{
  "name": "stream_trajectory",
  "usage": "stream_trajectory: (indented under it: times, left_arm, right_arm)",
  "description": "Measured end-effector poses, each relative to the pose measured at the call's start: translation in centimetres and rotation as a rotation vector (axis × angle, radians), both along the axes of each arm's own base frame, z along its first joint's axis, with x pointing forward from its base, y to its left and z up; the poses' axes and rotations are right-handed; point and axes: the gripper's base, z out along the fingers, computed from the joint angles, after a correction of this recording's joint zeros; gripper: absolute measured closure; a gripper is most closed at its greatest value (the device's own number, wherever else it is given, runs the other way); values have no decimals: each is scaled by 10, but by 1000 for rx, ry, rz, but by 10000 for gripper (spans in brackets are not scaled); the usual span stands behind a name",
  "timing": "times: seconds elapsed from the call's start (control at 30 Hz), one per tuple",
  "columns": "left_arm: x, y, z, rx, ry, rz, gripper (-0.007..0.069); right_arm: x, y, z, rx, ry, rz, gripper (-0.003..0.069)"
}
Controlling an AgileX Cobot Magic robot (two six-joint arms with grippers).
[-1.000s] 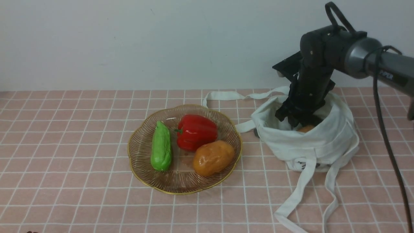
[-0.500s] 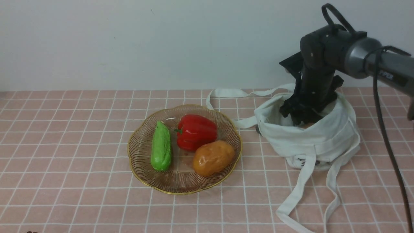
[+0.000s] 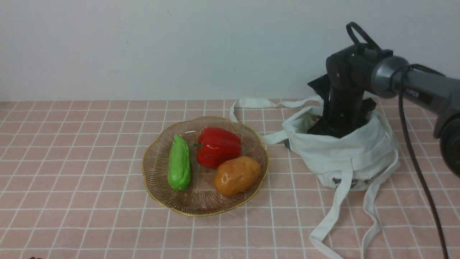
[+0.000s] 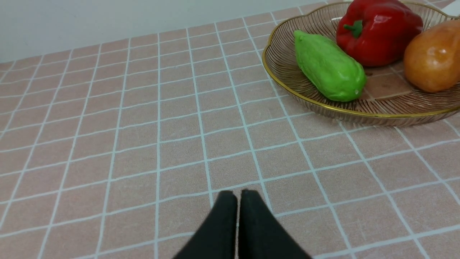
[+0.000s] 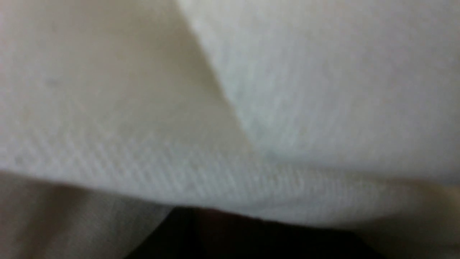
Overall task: Take vegetables from bag on pink coffee tablecloth place on plate.
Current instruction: 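Reach into the white cloth bag and grasp a vegetable inside with the right gripper, then take the eggplant out of the bag and place it on the plate with the right gripper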
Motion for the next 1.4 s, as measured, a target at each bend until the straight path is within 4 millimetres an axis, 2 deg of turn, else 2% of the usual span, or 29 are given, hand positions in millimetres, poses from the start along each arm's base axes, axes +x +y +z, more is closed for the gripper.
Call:
stream_trajectory:
  times: [0.17,0.2,0.33,0.47,0.57,0.9,1.03,1.27,1.37,1.4]
  left_arm:
    - [0,0,0,0,0,0,629]
    - [0,0,0,0,0,0,629]
    - [0,0,0,0,0,0,629]
    - [0,0,0,0,0,0,629]
    - [0,0,0,0,0,0,629]
    - [0,0,0,0,0,0,629]
    - [0,0,0,0,0,0,629]
    - [0,0,0,0,0,0,629]
    - [0,0,0,0,0,0,629]
    - [0,0,0,0,0,0,629]
  right_arm:
    - [5,6,13,46,1,14,355]
    - [5,9,23,89,-11,17,355]
    - [-4,21,47,255,-7,3,355]
    - [-14,24,58,314,7,-9,355]
    - [-24,22,54,317,48,-19,355]
    - [-39,22,26,340,159,-57,355]
    - [-43,24,21,360,186,-49,355]
    - [-43,25,25,362,177,17,355]
    - [-46,24,44,373,140,34,355]
    - [-47,24,56,380,113,42,355]
